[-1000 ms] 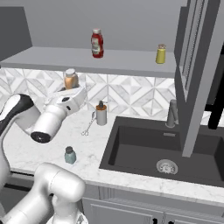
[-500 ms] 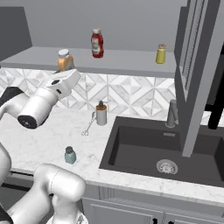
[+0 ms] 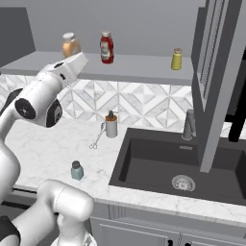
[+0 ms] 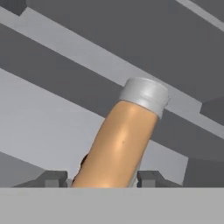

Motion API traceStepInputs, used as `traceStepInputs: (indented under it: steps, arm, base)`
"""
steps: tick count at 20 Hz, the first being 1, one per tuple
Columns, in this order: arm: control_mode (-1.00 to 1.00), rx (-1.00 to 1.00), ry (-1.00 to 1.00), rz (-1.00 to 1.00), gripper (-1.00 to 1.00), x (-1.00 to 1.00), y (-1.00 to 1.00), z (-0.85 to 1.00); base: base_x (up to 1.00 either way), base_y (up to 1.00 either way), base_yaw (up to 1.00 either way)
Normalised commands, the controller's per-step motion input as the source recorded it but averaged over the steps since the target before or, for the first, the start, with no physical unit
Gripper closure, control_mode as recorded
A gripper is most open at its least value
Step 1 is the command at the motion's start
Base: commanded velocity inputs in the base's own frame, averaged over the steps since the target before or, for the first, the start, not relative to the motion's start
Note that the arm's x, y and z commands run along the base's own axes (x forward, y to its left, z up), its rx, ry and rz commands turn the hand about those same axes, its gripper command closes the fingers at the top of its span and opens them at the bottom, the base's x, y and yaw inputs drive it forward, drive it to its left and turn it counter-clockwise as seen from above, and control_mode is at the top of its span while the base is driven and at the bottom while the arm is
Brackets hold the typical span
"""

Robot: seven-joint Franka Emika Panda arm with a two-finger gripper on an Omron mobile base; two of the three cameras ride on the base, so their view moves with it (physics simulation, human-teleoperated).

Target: Put the shaker and condiment bottle from the counter next to their counterparts in the cabinet.

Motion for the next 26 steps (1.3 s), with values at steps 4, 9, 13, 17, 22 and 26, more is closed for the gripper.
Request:
traceStepInputs:
  steps: [4,9,13,17,22,26]
  arm:
    - [-1.00,0.00,0.27,-0.02,1.00,-0.13,0.38,0.93]
    - [-1.00,0.00,0.28,0.00,1.00,-0.02,0.65,0.31]
    - [-1.00,0.00,0.02,0.00,1.00,0.00,0.21,-0.12]
    - [-1.00,-0.02,-0.09,0.00,1.00,0.00,0.00,-0.53]
    - [-1.00,-0.02,-0.16,0.00,1.00,0.00,0.00,-0.53]
    - [-1.00,0.01,-0.02,0.00,1.00,0.19,0.00,-0.02]
  base:
    - [0.00,0.00,0.00]
    - [0.00,0.00,0.00]
    - [0.00,0.00,0.00]
    - [0.00,0.00,0.00]
    - [0.00,0.00,0.00]
    - [0.00,0.00,0.00]
